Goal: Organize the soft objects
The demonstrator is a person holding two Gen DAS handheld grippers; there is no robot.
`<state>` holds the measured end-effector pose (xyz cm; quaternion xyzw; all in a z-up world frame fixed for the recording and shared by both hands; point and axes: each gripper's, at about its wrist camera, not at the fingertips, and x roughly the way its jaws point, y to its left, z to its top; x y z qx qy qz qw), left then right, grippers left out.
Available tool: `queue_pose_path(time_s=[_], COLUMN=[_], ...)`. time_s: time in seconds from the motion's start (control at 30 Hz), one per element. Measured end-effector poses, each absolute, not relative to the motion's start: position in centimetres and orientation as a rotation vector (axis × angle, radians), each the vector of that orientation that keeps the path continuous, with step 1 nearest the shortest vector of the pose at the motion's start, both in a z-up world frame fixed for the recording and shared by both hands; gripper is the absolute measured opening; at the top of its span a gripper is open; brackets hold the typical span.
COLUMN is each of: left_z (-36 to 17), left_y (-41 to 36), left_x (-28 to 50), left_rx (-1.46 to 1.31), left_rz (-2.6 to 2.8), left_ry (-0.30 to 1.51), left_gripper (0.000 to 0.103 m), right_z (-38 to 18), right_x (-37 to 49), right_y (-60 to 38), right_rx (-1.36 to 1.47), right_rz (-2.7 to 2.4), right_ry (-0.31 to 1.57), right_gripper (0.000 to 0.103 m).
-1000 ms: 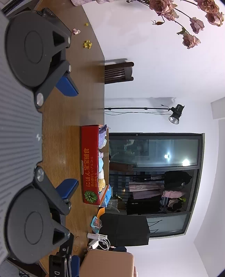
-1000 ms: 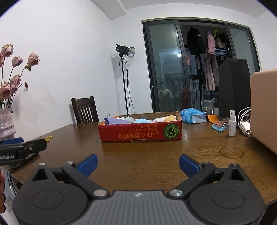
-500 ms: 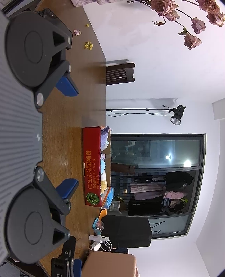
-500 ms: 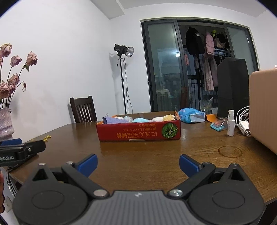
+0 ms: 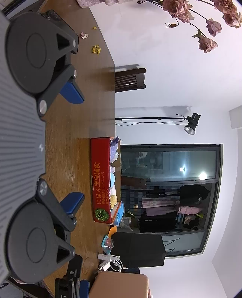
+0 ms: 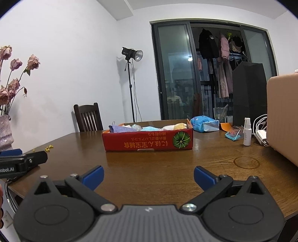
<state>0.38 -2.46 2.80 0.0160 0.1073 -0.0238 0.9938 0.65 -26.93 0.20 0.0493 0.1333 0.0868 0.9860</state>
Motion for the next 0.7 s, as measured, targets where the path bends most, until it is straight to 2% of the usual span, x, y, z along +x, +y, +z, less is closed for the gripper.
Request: queue_pose_path(time_s=[0.7], left_z=[2.93], left_y=[-1.87], left_x=[0.40], left_rx=[0.013], left_rz=[-0.042], left_ry=[0.223], left_gripper=[0.103], right_z=[0.28], right_x=[0.70], right_y=[-27.31], right_rx=[0.101], right_rz=[0.173], right_ry=[0.248], right_gripper=[0.103])
